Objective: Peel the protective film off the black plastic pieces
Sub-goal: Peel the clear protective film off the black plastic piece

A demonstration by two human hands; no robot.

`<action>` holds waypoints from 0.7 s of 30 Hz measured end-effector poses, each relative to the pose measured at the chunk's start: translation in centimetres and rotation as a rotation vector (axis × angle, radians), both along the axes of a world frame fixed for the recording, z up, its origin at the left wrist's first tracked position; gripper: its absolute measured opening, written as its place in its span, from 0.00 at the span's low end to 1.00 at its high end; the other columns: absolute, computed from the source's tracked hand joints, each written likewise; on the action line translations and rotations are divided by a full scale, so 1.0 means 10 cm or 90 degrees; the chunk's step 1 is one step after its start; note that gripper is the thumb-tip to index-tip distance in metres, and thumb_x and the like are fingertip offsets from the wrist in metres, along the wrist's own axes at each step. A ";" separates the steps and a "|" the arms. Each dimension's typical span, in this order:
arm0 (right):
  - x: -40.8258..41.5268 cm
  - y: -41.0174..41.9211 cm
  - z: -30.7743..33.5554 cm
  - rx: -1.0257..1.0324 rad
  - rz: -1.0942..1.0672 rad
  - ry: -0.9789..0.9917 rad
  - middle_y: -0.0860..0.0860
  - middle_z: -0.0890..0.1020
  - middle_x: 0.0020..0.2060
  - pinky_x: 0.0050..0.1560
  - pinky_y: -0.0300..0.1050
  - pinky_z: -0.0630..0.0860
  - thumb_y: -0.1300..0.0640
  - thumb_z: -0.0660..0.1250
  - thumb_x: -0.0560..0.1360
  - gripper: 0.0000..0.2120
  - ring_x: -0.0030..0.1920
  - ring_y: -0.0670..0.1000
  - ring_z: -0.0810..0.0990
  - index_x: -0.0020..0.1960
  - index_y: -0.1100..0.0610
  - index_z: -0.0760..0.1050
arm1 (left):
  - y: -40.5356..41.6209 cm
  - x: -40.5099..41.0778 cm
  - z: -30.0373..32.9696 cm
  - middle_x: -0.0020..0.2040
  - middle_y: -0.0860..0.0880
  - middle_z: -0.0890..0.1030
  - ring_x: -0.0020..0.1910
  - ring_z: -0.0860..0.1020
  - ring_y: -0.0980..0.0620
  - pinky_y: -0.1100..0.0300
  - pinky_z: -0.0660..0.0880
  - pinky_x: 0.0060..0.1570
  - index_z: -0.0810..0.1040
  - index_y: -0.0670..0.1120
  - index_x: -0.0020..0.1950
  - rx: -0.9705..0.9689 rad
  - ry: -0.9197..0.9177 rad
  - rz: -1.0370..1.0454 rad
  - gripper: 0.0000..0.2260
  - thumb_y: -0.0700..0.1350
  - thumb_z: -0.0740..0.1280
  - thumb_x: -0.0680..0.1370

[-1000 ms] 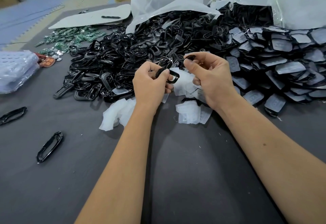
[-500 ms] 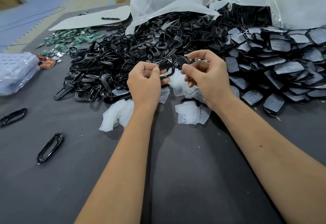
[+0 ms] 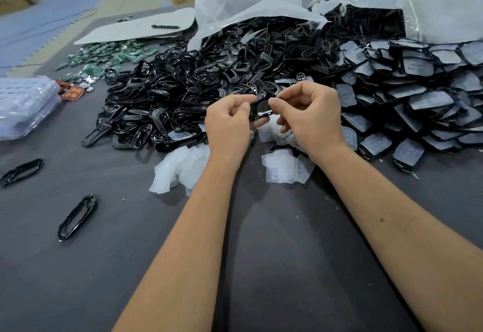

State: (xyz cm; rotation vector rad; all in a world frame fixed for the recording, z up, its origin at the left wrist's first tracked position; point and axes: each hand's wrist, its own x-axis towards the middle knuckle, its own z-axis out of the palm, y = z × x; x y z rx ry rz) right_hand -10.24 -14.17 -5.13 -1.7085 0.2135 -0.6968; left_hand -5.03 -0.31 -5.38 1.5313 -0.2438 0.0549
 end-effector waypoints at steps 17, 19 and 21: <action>0.00 0.03 0.00 -0.108 -0.055 0.025 0.49 0.85 0.33 0.34 0.49 0.83 0.57 0.79 0.74 0.05 0.30 0.50 0.84 0.45 0.57 0.84 | -0.03 0.01 -0.03 0.48 0.34 0.84 0.47 0.86 0.38 0.58 0.84 0.43 0.85 0.44 0.49 -0.013 0.002 -0.008 0.12 0.33 0.63 0.83; -0.01 0.04 0.01 -0.141 -0.076 0.031 0.49 0.85 0.34 0.37 0.51 0.84 0.56 0.79 0.74 0.06 0.32 0.49 0.85 0.45 0.57 0.84 | -0.04 0.01 -0.03 0.48 0.30 0.82 0.48 0.84 0.34 0.58 0.84 0.42 0.85 0.44 0.49 -0.007 -0.005 -0.011 0.12 0.33 0.63 0.83; -0.02 0.05 0.02 -0.162 -0.092 0.032 0.48 0.84 0.34 0.39 0.52 0.84 0.56 0.79 0.74 0.06 0.33 0.48 0.84 0.45 0.57 0.84 | -0.04 0.00 -0.03 0.49 0.27 0.80 0.47 0.83 0.33 0.58 0.84 0.41 0.85 0.43 0.50 0.008 -0.015 -0.011 0.12 0.33 0.63 0.83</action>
